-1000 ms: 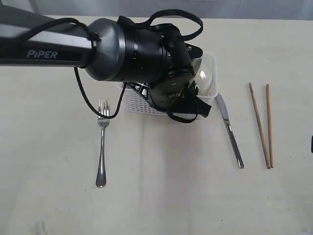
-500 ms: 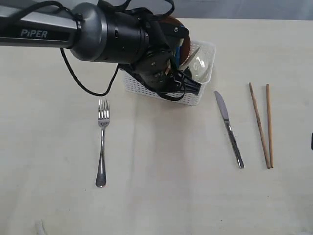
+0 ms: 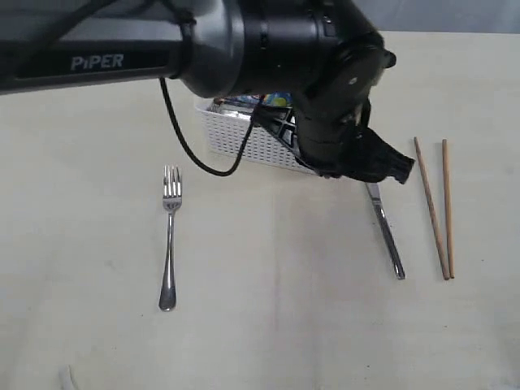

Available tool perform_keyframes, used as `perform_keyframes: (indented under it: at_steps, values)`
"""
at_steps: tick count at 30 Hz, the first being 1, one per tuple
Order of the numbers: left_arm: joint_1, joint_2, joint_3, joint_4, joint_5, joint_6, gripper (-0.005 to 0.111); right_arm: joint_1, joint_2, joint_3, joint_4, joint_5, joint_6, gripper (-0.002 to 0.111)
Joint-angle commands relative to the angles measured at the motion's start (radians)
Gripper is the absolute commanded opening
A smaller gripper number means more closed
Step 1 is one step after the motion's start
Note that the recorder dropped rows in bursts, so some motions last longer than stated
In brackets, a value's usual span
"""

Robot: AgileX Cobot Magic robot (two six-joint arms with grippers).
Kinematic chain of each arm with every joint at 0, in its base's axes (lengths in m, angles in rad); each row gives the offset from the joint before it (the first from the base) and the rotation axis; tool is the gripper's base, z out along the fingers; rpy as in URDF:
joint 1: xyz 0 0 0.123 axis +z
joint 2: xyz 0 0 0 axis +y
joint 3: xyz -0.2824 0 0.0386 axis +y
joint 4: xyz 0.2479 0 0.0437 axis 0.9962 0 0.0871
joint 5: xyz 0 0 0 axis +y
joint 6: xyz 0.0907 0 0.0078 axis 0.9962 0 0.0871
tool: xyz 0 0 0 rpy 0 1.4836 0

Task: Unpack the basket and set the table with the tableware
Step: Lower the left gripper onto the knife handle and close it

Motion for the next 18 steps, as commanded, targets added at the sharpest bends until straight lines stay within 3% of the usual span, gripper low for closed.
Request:
perform_keyframes:
  at_steps: [1,5,11,18]
  values:
    - [-0.032,0.045,-0.066,-0.015,0.097,-0.064,0.0,0.002,-0.005,0.002,-0.128,-0.006,0.139,0.0]
    - [-0.043,0.079,-0.094,-0.083,0.113,-0.073,0.005,0.002,-0.005,0.002,-0.163,-0.013,0.157,0.0]
    - [-0.083,0.119,-0.168,-0.134,0.099,-0.076,0.028,0.002,-0.005,0.002,-0.18,-0.017,0.157,0.0]
    - [-0.09,0.19,-0.296,-0.196,0.148,-0.138,0.03,0.002,-0.005,0.002,-0.185,-0.017,0.156,0.0]
